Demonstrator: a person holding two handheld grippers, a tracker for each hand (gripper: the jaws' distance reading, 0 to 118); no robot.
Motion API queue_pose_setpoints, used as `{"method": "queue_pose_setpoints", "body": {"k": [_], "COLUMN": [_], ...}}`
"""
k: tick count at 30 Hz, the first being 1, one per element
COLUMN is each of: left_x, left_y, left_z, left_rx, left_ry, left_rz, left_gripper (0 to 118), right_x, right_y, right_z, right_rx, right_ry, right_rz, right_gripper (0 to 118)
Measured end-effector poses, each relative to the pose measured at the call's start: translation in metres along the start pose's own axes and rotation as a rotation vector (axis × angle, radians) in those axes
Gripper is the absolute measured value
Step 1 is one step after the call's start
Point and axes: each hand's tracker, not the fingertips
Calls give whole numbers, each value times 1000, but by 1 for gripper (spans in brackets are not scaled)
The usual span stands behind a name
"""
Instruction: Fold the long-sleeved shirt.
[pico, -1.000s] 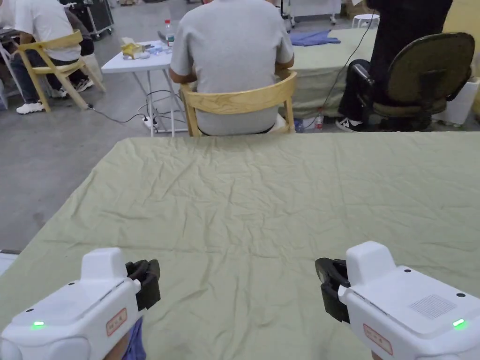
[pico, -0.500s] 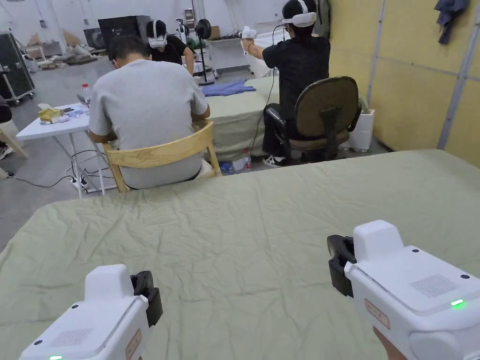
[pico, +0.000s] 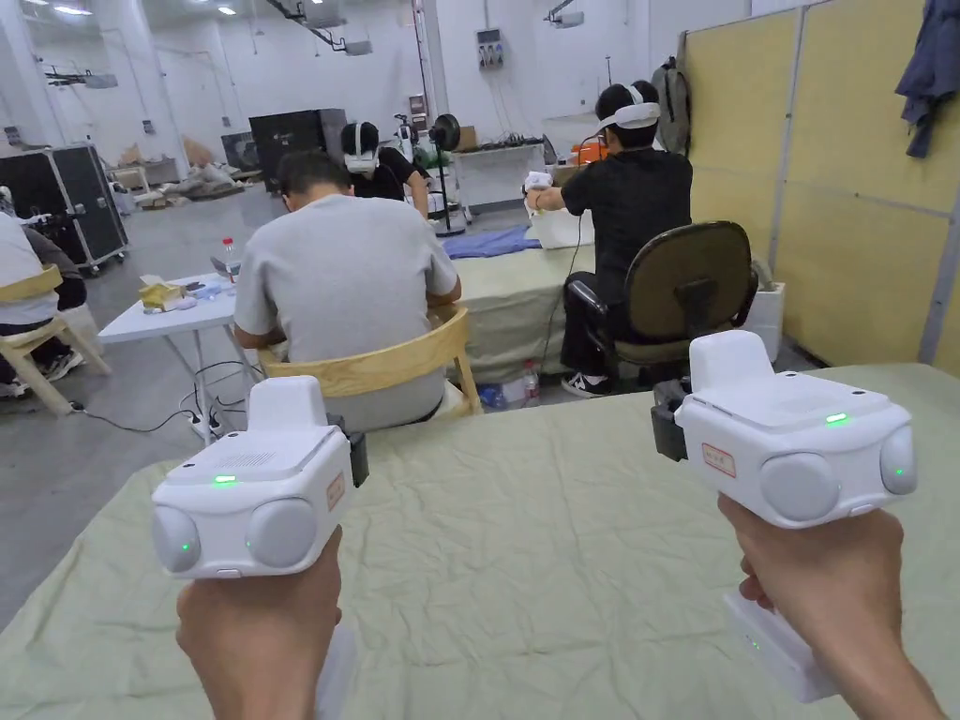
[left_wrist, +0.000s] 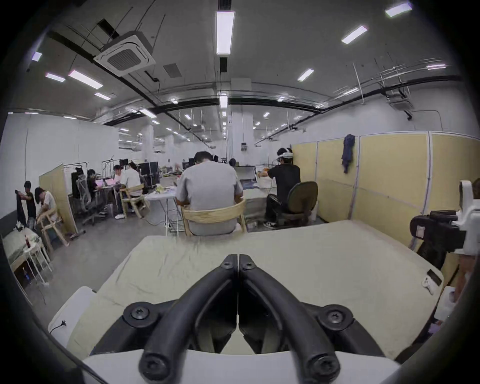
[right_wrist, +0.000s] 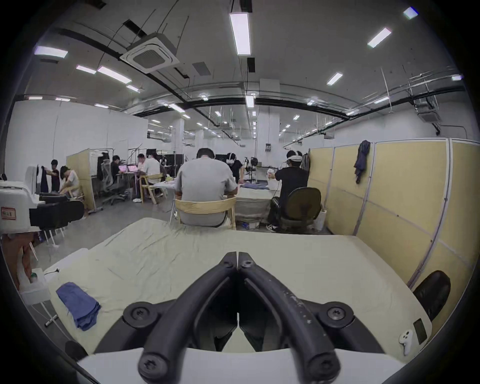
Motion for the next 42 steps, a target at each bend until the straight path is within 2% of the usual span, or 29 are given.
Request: {"method": "queue_pose_setpoints", "body": {"k": [8, 10, 11, 12, 14, 15, 16, 17, 21, 25, 42], "left_x": [1, 0, 1, 1, -1, -2, -4, -5, -10, -12, -18], "left_y": [8, 8, 8, 9, 11, 12, 12, 12, 14, 16, 16], "left_z": [-12, -11, -10, -10, -13, -13, -10, -11, -11, -11, -4], "left_rx": [-10, 40, 50, 48, 38, 32, 30, 50, 42, 29, 27], "left_ry": [2, 37, 57, 64, 66, 71, 72, 76, 74, 63, 76], "left_rz": [-2, 13, 5, 9, 14, 36, 46, 39, 54, 68, 70], "left_gripper": [0, 6, 17, 44, 100, 118, 118, 118, 118, 118, 118], "right_x": [2, 2, 3, 5, 8, 11, 13, 16, 17, 22, 24], "right_y": [20, 21, 21, 21, 22, 22, 23, 22, 20, 23, 28], "right_z": [-13, -11, -11, -12, -14, -16, -18, -17, -12, -11, 1], "right_rx": [18, 47, 60, 65, 58, 40, 17, 6, 54, 56, 68], "right_ry": [-11, -36, -40, -43, -65, -71, -66, -34, -73, -56, -60], "right_rz": [8, 8, 9, 9, -3, -20, -29, -32, -10, -36, -50], "right_gripper": [2, 16, 29, 53, 88, 112, 118, 118, 118, 118, 118]}}
